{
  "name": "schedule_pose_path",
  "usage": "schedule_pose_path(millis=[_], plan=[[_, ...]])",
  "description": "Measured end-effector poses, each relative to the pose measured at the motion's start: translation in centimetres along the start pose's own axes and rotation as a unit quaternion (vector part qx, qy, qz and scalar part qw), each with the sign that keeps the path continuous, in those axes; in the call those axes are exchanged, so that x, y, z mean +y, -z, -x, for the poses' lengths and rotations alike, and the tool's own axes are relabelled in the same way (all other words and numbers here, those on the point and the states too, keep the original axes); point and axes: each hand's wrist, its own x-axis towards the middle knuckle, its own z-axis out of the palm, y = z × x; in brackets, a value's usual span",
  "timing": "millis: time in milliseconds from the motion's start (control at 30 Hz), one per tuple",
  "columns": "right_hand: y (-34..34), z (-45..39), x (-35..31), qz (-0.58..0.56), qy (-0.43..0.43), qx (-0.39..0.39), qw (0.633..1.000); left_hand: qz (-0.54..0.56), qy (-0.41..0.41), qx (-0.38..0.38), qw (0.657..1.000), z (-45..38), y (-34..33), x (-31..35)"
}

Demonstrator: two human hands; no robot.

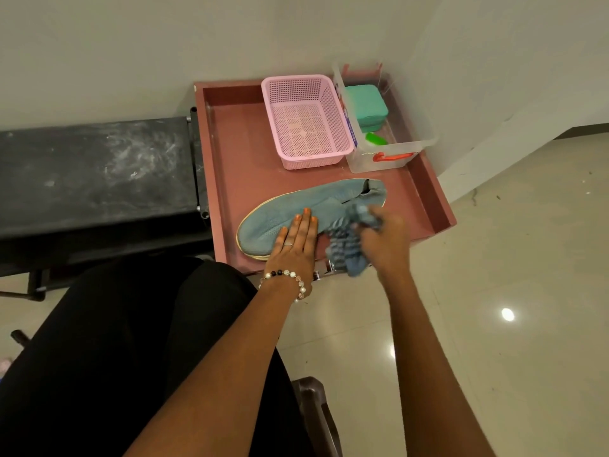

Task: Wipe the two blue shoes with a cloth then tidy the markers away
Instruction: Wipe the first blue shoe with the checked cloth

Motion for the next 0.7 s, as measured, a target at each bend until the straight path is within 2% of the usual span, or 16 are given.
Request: schedule_pose_path(millis=[33, 100, 133, 167, 200, 267, 333, 467, 567, 700], plan=[[0.6, -0.5, -0.1, -0.079, -0.044, 0.1, 0.991, 0.0, -0.001, 0.004, 1.0, 0.0, 0.0, 0.0], [1.0, -1.7, -0.4, -0.164, -0.067, 0.329, 0.928, -0.001, -0.002, 0.008, 1.0, 0.1, 0.0, 0.1], [0.9, -2.4, -0.4, -0.18, -0.06, 0.399, 0.897, -0.001, -0.002, 0.01, 1.0, 0.1, 0.0, 0.1], [0.5, -3.2, -0.3, -0.181, -0.057, 0.424, 0.886, -0.001, -0.001, 0.013, 1.0, 0.1, 0.0, 0.1], [-0.3, -3.9, 0.0, -0.17, -0.068, 0.41, 0.894, 0.0, 0.0, 0.015, 1.0, 0.1, 0.0, 0.1], [-3.1, -4.5, 0.8, -0.089, -0.076, 0.32, 0.94, 0.0, 0.002, 0.019, 1.0, 0.1, -0.1, 0.1], [-5.9, -4.1, 2.0, 0.017, -0.032, 0.257, 0.966, -0.002, 0.005, 0.021, 1.0, 0.0, -0.3, 0.1], [-7.4, -4.3, 1.7, 0.152, -0.027, 0.269, 0.951, -0.01, 0.009, 0.019, 1.0, 0.0, -0.2, 0.2], [-6.8, -3.8, 0.6, 0.235, -0.036, 0.211, 0.948, -0.003, 0.011, 0.023, 1.0, -0.1, -0.3, 0.3], [-5.5, -3.2, 0.4, 0.319, 0.055, 0.113, 0.939, -0.004, 0.005, 0.013, 1.0, 0.0, -0.1, 0.2]])
